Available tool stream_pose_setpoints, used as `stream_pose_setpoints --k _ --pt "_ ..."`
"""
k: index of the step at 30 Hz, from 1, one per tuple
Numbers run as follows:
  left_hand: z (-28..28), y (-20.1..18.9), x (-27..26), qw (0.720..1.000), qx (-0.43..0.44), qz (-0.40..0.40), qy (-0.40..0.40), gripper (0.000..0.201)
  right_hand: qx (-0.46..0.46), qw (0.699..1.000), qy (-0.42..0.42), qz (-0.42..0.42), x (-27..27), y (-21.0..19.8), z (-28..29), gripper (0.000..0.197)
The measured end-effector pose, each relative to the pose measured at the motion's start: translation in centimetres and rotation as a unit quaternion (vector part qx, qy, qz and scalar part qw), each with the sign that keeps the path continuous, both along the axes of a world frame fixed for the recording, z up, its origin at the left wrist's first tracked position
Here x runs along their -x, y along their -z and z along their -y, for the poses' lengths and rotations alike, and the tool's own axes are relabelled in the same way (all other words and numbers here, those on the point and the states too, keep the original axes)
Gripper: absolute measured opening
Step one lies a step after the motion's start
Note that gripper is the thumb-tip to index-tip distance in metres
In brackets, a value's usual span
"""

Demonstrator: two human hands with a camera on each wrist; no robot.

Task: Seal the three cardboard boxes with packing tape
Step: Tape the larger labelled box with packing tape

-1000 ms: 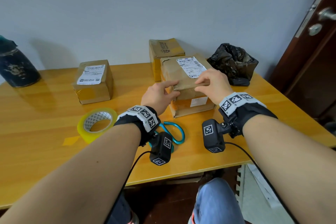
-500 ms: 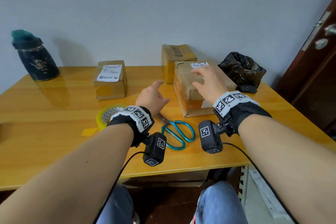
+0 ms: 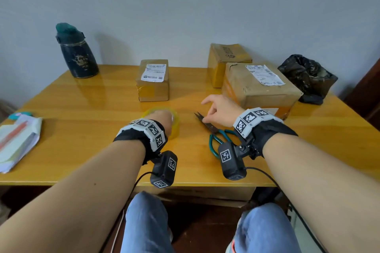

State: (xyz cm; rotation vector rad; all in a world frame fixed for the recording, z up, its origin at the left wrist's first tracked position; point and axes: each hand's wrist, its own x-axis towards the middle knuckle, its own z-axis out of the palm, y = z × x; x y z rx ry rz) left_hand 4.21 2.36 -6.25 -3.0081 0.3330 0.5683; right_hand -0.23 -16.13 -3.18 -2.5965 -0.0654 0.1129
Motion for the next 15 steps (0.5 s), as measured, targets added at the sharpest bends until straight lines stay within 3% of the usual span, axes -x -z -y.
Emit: stream_pose_setpoints --k 2,4,6,8,9,11,12,15 --pt "-0.3 -0.3 -0.4 0.998 0.062 0.022 -0.011 0.031 -0.006 0.999 -0.004 -0.045 0.2 -0.3 0.1 0.052" --pt "-0.6 -1.2 -0.6 0.978 0.202 0.037 -0.032 0.018 -0.009 0.998 0.000 -0.070 0.1 -0.7 0.4 0.053" --pt "-0.5 -2.0 -0.5 0.914 0.400 0.007 -0.072 0.013 -0.020 0.997 0.008 -0.077 -0.3 -1.0 0.7 0.056" --pt "0.2 -2.6 0.1 0.825 0.551 -0.053 -0.110 0.034 -0.125 0.988 0.022 -0.084 -0.6 -1.1 0.9 0.052" --pt "0.7 -2.7 0.5 0.794 0.593 -0.069 -0.118 0.038 -0.219 0.971 0.034 -0.091 -0.7 -1.1 0.9 0.046" --pt "1.8 -2.7 1.2 0.756 0.640 -0.081 -0.115 0.034 -0.391 0.912 0.055 -0.112 -0.6 -1.1 0.9 0.031" --pt "2.3 -2.6 1.4 0.740 0.656 -0.088 -0.115 0.032 -0.431 0.893 0.061 -0.113 -0.6 -1.1 0.9 0.027" --pt "3.4 -2.4 2.0 0.708 0.688 -0.108 -0.118 0.033 -0.465 0.877 0.084 -0.092 -0.6 -1.0 1.2 0.020"
